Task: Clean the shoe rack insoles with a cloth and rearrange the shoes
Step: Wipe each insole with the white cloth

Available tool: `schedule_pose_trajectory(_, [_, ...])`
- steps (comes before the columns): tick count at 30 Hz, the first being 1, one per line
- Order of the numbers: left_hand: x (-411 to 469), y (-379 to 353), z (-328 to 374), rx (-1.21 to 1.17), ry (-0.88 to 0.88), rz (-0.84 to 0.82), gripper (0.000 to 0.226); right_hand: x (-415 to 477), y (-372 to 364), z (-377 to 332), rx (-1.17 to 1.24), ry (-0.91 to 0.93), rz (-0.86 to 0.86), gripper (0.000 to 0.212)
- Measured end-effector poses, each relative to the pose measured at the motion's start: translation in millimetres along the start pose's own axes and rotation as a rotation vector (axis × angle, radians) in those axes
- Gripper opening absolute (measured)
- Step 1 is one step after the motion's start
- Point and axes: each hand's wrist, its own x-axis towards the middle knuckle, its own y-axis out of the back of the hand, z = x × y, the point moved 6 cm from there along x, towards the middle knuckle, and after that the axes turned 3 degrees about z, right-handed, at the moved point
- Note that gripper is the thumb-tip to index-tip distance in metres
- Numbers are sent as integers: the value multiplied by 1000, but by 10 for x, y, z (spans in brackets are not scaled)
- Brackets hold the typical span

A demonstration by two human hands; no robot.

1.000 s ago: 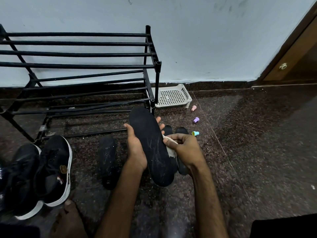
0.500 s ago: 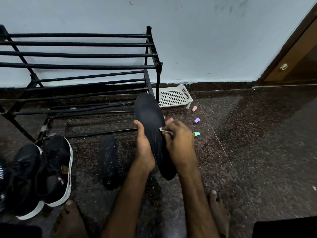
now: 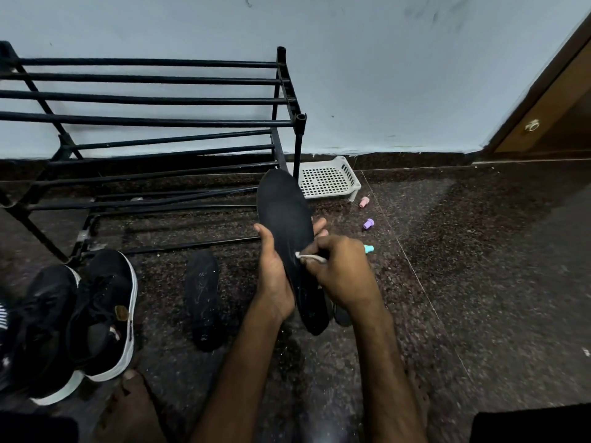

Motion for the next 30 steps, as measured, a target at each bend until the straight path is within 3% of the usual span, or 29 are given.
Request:
schedule_pose_trajectory(5, [-46,-113,-28,44,17,-41,101,-6,122,17,-59,-42,216,8])
schedule_pose_trajectory(9, [-15,-55,-10,105,0,-19,104,-31,35,-170,129,29,88,11])
schedule_pose_trajectory(12, [-52,-67,-20,99,15,-36,106,-17,28,-112,98,13,-19,6])
schedule_pose_trajectory(17, [-23,-37,-73,71,-11,28,93,13,191,-41,-44,-38,181,9])
schedule_pose_trajectory(22, [-34,-28,-34,83,31,-10,103,9,19,-165,29,15,-109,9])
schedule_pose_trajectory(27, [3,-9,-47,98,1,3,99,13,127,-144,-40,39,164,10])
schedule_pose_trajectory(30, [-2,9,-45,66,38,-33,106,4,7,-233,37,59,-43,9])
